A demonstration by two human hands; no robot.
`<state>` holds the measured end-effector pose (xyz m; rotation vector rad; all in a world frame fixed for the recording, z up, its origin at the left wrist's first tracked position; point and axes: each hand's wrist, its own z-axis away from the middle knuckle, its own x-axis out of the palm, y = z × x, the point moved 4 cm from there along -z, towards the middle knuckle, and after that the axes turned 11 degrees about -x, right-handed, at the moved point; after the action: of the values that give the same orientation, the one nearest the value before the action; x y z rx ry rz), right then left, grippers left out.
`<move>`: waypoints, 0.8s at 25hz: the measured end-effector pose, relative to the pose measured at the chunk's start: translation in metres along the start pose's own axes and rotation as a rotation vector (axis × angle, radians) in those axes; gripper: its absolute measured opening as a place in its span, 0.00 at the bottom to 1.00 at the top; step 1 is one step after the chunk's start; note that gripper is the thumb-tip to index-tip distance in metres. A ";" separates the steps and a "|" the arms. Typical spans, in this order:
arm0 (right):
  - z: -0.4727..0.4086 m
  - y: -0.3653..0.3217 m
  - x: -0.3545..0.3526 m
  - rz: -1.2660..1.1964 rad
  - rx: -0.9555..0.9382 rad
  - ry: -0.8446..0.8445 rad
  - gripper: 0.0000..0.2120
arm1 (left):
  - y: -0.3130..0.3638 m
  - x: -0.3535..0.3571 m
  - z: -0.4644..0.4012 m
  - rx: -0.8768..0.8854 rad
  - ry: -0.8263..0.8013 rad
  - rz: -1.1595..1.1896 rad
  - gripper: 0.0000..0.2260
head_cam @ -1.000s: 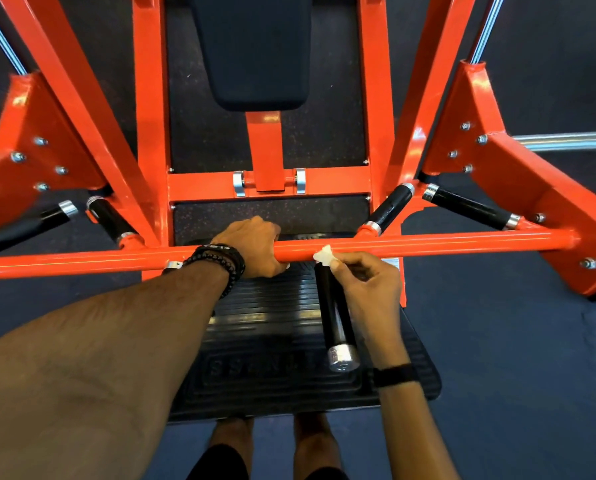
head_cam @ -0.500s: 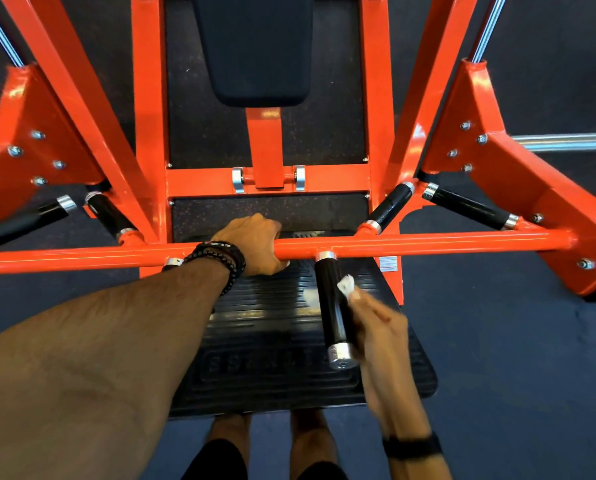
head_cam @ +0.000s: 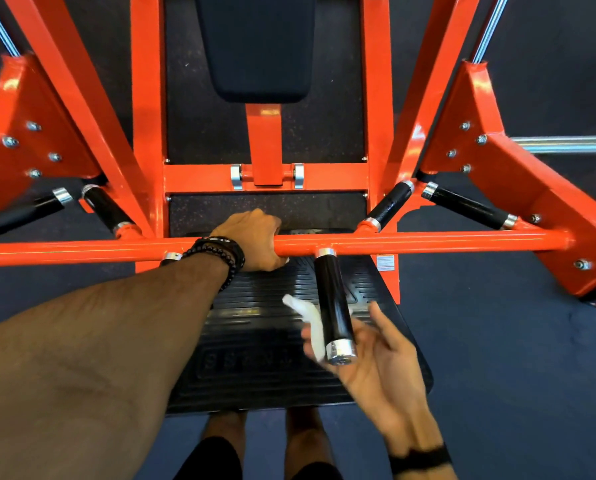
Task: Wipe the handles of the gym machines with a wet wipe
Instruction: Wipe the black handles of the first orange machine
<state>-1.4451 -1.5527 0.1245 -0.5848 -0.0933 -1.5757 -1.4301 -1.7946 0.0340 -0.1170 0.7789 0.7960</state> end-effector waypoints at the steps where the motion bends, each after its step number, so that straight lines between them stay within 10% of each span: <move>1: 0.007 0.002 -0.004 -0.023 0.016 -0.013 0.32 | 0.000 0.000 0.000 0.000 0.001 0.001 0.19; 11: -0.011 -0.002 -0.009 0.331 -0.094 0.007 0.18 | 0.002 -0.002 0.002 0.031 -0.018 -0.009 0.21; 15: 0.005 -0.026 -0.002 0.922 -0.466 0.092 0.11 | 0.004 -0.004 0.003 0.048 -0.046 -0.029 0.26; 20: 0.021 -0.052 -0.006 0.989 -0.735 0.183 0.12 | 0.003 -0.006 0.006 0.049 -0.044 -0.049 0.33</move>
<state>-1.4885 -1.5335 0.1549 -0.8632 0.8295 -0.6375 -1.4316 -1.7940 0.0432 -0.0742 0.7511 0.7307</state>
